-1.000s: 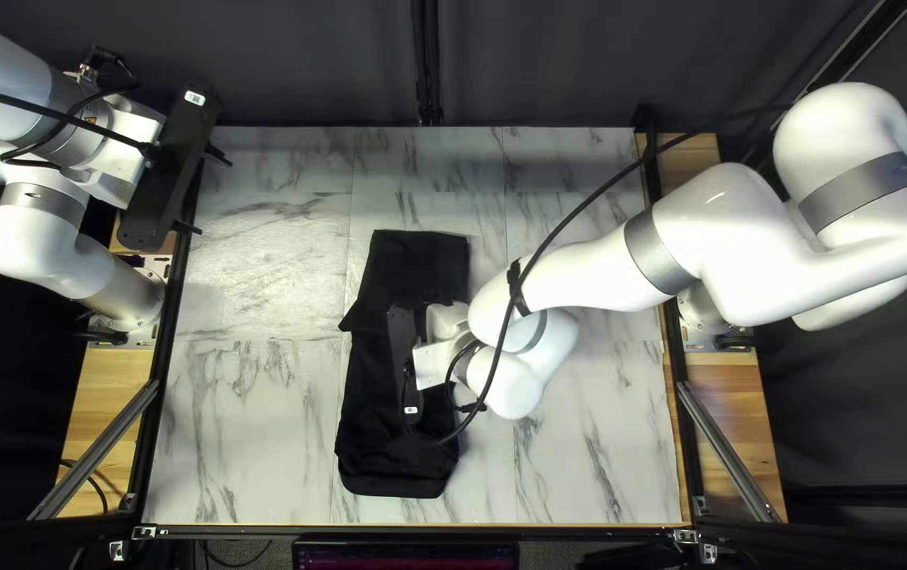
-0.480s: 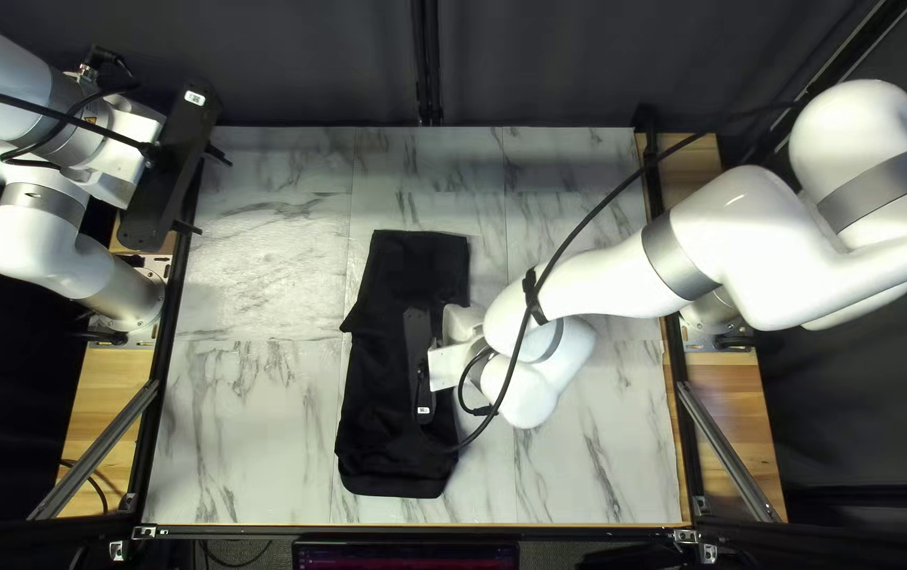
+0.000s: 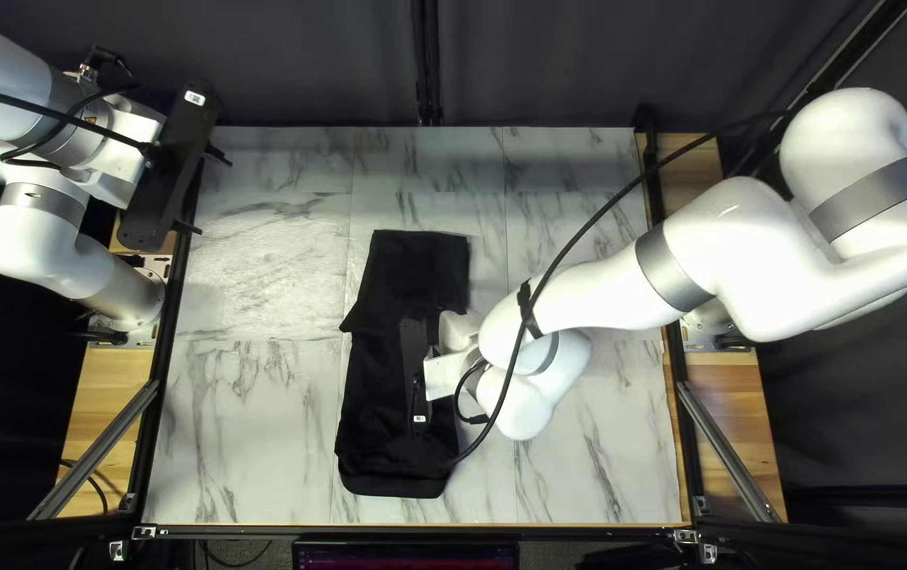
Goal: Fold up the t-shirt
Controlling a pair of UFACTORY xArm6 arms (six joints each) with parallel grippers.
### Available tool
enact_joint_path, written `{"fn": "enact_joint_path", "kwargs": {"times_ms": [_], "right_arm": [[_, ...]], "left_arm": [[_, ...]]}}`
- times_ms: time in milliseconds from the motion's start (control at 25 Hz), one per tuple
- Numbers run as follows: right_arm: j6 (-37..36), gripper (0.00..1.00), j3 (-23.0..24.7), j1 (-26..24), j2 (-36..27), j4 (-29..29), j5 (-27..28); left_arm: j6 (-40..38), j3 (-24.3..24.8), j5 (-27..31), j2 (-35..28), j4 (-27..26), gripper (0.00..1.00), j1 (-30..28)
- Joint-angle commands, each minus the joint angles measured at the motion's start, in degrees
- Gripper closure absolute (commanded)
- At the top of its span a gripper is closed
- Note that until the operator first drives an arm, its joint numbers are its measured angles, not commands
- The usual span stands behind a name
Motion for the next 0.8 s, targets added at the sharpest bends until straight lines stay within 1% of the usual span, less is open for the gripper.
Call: {"fn": "enact_joint_path", "kwargs": {"times_ms": [40, 240, 440, 520, 640, 800], "right_arm": [[-0.3, 1.00, 0.3, 0.3, -0.7, 0.2, 0.6], [0.5, 1.00, 1.1, 0.9, -1.1, 0.3, 1.1], [0.9, 1.00, 1.3, 2.4, -2.2, 1.0, 2.8], [2.0, 1.00, 1.8, 2.9, -2.5, 0.7, 2.9], [5.6, 1.00, 3.5, 3.8, -3.5, 0.0, 3.0], [9.6, 1.00, 4.6, 5.8, -4.6, 0.2, 4.7]], "left_arm": [[0.0, 0.0, 0.0, 0.0, 0.0, 0.00, 0.0], [0.0, 0.0, 0.0, 0.0, 0.0, 0.00, 0.0], [0.0, 0.0, 0.0, 0.0, 0.0, 0.00, 0.0], [0.0, 0.0, 0.0, 0.0, 0.0, 0.00, 0.0], [0.0, 0.0, 0.0, 0.0, 0.0, 0.00, 0.0], [0.0, 0.0, 0.0, 0.0, 0.0, 0.00, 0.0]]}}
